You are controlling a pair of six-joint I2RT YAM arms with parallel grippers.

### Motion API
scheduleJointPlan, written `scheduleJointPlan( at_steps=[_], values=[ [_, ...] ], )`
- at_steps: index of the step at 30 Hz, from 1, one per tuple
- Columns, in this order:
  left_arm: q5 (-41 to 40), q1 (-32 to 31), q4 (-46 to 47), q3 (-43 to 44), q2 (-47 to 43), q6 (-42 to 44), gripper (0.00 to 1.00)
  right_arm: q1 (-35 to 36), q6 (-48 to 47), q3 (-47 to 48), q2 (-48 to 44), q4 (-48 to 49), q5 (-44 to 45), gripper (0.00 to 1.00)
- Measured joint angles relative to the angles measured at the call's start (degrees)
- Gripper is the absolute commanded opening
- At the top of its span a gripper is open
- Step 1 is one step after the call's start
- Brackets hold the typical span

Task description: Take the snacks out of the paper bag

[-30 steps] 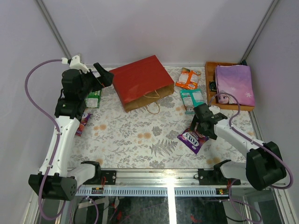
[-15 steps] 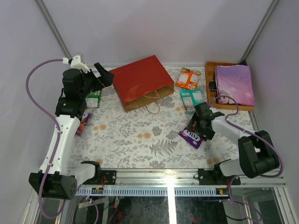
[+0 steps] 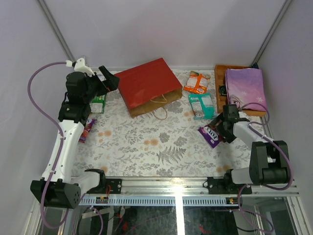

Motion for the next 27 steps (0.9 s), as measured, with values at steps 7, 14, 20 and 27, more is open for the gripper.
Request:
scheduleJointPlan(
  at_steps=[7, 14, 20, 27],
  values=[
    [0.02, 0.00, 0.02, 0.00, 0.85, 0.00, 1.00, -9.88, 1.64, 0.63, 2.08, 5.11, -0.92, 0.99],
    [0.04, -0.20, 0.00, 0.00, 0.96, 0.00, 1.00, -15.74, 8.74, -2.29, -0.61, 8.33, -0.37, 0.99],
    [0.07, -0.59, 0.00, 0.00, 1.03, 0.00, 1.00, -16.70, 15.43, -5.75, -6.40, 4.68, 6.23, 0.98],
    [0.07, -0.59, 0.00, 0.00, 1.03, 0.00, 1.00, -16.74, 15.54, -5.62, -12.07, -2.64, 10.60, 0.99]
  ],
)
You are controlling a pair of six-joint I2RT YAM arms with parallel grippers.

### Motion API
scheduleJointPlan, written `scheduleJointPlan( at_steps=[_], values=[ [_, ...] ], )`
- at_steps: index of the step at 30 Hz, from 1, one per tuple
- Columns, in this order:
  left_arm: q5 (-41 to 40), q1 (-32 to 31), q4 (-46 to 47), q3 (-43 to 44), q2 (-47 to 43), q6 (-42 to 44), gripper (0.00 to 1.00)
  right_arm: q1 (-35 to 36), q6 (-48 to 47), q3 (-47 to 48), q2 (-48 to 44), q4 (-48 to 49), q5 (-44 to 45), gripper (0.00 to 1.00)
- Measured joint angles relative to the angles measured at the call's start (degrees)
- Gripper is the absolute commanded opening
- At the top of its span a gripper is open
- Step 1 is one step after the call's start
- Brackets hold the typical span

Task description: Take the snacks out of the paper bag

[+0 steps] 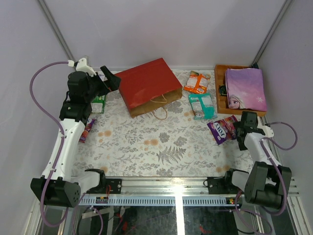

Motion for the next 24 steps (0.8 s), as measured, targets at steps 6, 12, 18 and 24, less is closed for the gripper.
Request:
scheduleJointPlan(
  at_steps=[6, 12, 18, 24],
  values=[
    [0.13, 0.00, 0.02, 0.00, 0.07, 0.00, 1.00, 4.20, -3.21, 6.32, -2.34, -6.40, 2.40, 0.99],
    [0.15, 0.00, 0.00, 0.00, 0.07, 0.00, 1.00, 10.25, -4.61, 16.39, 6.25, -10.95, 3.82, 0.99],
    [0.15, 0.00, 0.00, 0.00, 0.07, 0.00, 1.00, 12.07, -4.66, 21.49, 19.04, -13.55, 3.93, 0.99],
    [0.13, 0.00, 0.00, 0.00, 0.28, 0.00, 1.00, 12.22, -4.94, 26.29, 29.40, -15.80, 4.00, 0.99]
  ],
)
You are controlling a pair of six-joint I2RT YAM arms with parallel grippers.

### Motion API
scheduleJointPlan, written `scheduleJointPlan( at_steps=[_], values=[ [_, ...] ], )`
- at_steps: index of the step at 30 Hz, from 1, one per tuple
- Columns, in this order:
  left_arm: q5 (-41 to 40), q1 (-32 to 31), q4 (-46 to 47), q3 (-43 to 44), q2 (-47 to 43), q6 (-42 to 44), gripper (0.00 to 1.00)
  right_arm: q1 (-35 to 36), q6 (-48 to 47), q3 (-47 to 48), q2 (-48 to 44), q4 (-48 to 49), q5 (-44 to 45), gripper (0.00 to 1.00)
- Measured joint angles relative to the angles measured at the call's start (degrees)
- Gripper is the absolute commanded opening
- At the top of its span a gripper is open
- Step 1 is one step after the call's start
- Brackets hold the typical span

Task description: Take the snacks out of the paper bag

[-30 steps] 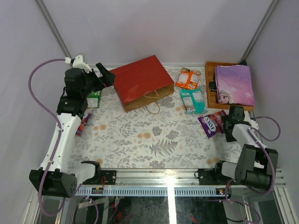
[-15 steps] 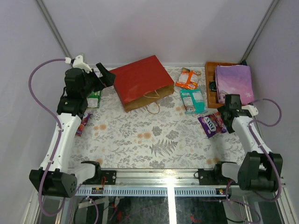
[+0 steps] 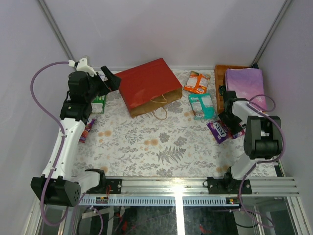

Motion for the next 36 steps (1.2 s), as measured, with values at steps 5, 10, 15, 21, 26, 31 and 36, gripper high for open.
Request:
scheduleJointPlan(
  at_steps=[5, 10, 15, 21, 26, 31, 36],
  values=[
    [0.00, 0.00, 0.00, 0.00, 0.63, 0.02, 1.00, 0.02, 0.22, 2.82, 3.85, -1.11, 0.09, 0.99],
    [0.00, 0.00, 0.00, 0.00, 0.83, 0.02, 1.00, -0.39, 1.49, 2.08, 3.96, -0.59, -0.33, 0.99],
    [0.00, 0.00, 0.00, 0.00, 0.92, 0.02, 1.00, -2.29, 2.75, -1.51, 2.32, 3.04, -2.71, 0.99],
    [0.00, 0.00, 0.00, 0.00, 1.05, 0.02, 1.00, -7.32, 4.11, -7.82, -3.30, 7.32, -2.97, 0.99],
    [0.02, 0.00, 0.02, 0.00, 1.40, 0.02, 1.00, -10.21, 5.25, -10.88, -6.25, 8.63, -2.99, 0.99],
    [0.02, 0.00, 0.00, 0.00, 1.60, 0.02, 1.00, -12.35, 5.51, -10.80, -6.05, 8.81, -3.58, 0.99],
    [0.04, 0.00, 0.02, 0.00, 1.60, 0.02, 1.00, -14.10, 6.64, -10.23, -5.64, 8.48, -4.22, 0.99]
  ],
)
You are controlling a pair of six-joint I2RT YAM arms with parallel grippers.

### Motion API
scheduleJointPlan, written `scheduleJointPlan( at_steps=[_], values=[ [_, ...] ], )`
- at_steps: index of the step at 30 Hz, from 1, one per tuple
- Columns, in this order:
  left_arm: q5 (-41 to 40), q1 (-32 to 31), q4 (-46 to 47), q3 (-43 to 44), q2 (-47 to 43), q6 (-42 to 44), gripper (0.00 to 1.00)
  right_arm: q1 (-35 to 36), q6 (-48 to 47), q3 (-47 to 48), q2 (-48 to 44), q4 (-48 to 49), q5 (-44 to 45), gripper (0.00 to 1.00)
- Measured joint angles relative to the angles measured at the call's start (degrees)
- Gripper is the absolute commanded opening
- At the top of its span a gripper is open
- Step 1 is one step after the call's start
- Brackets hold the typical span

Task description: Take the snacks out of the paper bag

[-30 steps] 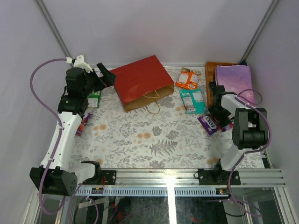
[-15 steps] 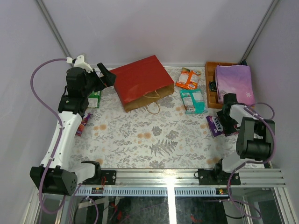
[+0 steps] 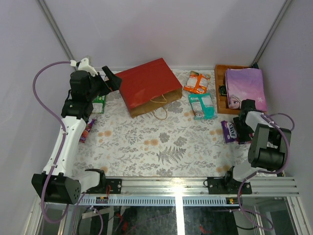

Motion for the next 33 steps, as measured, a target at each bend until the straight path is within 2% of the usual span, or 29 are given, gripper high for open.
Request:
scheduleJointPlan(
  at_steps=[19, 23, 27, 29, 33],
  values=[
    [0.26, 0.00, -0.02, 0.02, 1.07, -0.02, 1.00, -0.98, 6.82, -0.50, -2.14, -0.35, -1.86, 0.99],
    [0.57, 0.00, 0.00, 0.26, 1.09, 0.00, 1.00, -0.96, 6.99, -3.58, -8.48, -0.17, -5.60, 1.00],
    [2.14, 0.00, 0.07, 0.26, 1.09, -0.02, 1.00, 0.39, 7.26, -5.38, -19.28, -0.94, -6.67, 1.00],
    [3.21, 0.00, 0.24, 0.26, 1.09, -0.02, 1.00, 2.78, 7.85, -5.42, -24.57, -1.36, -6.05, 1.00],
    [6.16, 0.00, 0.63, 0.26, 1.09, -0.11, 1.00, 13.07, 9.60, -4.81, -31.12, -2.80, -2.51, 0.99]
  ],
)
